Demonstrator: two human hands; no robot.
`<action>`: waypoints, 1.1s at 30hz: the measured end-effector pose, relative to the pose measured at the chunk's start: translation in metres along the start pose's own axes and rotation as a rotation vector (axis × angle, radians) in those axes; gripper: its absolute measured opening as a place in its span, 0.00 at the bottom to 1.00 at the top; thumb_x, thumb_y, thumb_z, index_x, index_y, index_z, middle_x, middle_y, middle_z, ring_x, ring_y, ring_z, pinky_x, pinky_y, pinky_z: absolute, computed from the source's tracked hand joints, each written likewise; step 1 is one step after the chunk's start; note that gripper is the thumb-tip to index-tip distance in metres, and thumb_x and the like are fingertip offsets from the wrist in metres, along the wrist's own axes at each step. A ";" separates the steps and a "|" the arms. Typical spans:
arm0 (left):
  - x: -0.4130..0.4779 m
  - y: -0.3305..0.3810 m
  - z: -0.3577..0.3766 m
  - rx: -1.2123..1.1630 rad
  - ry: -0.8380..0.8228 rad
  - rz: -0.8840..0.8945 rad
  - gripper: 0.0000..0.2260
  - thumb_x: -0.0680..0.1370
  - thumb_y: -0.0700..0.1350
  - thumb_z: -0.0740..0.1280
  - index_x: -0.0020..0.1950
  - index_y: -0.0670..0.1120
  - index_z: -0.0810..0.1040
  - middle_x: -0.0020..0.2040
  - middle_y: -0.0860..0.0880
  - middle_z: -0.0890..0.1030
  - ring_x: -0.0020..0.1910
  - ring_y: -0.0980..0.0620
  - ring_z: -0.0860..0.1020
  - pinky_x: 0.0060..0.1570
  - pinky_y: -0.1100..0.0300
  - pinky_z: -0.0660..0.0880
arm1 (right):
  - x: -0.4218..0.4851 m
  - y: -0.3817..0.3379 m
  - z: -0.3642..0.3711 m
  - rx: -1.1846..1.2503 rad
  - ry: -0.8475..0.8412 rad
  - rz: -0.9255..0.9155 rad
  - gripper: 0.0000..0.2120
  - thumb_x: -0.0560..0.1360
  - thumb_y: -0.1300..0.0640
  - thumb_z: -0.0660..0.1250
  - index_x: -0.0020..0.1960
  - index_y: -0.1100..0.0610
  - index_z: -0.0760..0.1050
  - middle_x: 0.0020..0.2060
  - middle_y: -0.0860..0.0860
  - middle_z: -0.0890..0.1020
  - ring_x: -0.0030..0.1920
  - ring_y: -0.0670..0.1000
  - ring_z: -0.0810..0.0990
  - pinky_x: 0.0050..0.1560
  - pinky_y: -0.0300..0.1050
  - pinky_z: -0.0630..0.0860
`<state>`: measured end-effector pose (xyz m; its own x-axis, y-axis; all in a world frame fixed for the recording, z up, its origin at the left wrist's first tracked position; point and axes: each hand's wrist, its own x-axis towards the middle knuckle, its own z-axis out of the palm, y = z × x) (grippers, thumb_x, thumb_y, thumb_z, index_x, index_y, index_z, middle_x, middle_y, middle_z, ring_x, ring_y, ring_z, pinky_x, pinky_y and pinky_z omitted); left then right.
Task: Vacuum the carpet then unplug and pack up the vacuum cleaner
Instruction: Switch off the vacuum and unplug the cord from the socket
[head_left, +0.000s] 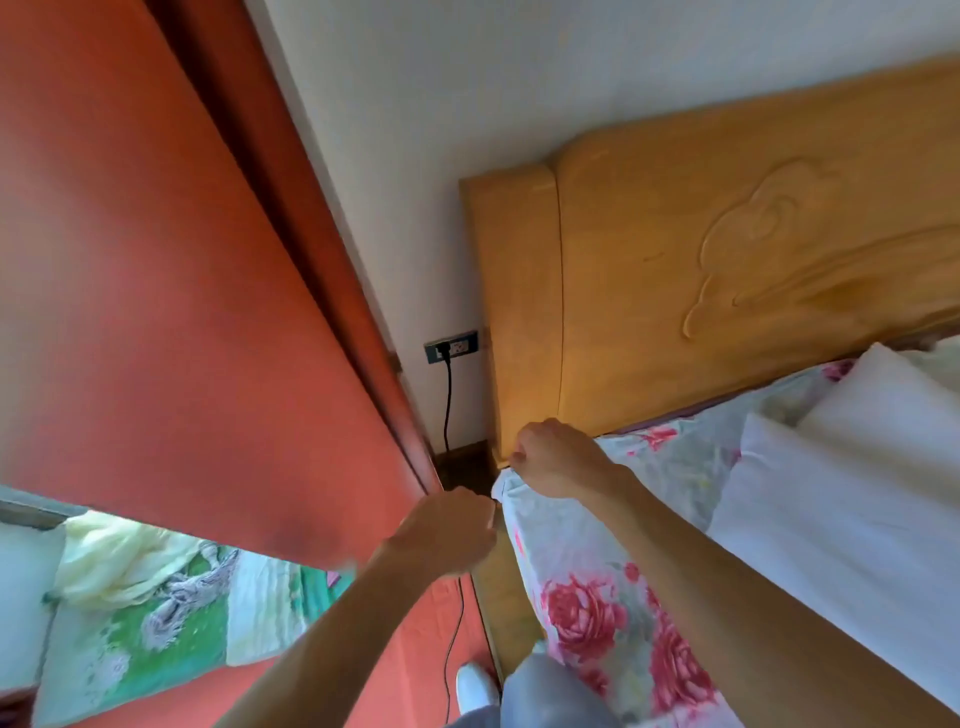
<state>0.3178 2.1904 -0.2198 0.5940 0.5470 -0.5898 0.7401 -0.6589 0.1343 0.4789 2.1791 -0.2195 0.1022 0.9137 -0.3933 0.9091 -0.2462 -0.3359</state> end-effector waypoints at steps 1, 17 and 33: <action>0.012 -0.002 -0.002 -0.036 -0.010 -0.009 0.14 0.83 0.49 0.57 0.60 0.43 0.77 0.60 0.42 0.80 0.61 0.41 0.78 0.59 0.50 0.75 | 0.017 -0.003 -0.002 0.024 -0.004 -0.010 0.19 0.80 0.55 0.59 0.31 0.55 0.62 0.29 0.51 0.68 0.33 0.53 0.70 0.33 0.43 0.64; 0.226 -0.032 0.071 -1.874 0.299 -0.827 0.08 0.80 0.35 0.62 0.55 0.33 0.77 0.39 0.37 0.80 0.27 0.47 0.78 0.26 0.58 0.78 | 0.263 0.004 0.079 0.675 -0.156 0.176 0.25 0.79 0.56 0.59 0.75 0.60 0.60 0.69 0.58 0.70 0.68 0.58 0.71 0.66 0.46 0.69; 0.362 -0.086 0.130 -1.532 0.807 -0.808 0.19 0.82 0.34 0.60 0.74 0.39 0.68 0.71 0.38 0.73 0.69 0.37 0.72 0.68 0.44 0.71 | 0.338 0.013 0.129 1.234 -0.232 0.452 0.16 0.83 0.59 0.54 0.69 0.62 0.70 0.65 0.60 0.76 0.60 0.56 0.76 0.51 0.42 0.75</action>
<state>0.4283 2.3781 -0.5488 -0.3351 0.8189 -0.4659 0.2110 0.5471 0.8100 0.4732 2.4428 -0.4670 0.1135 0.6293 -0.7688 -0.1574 -0.7527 -0.6393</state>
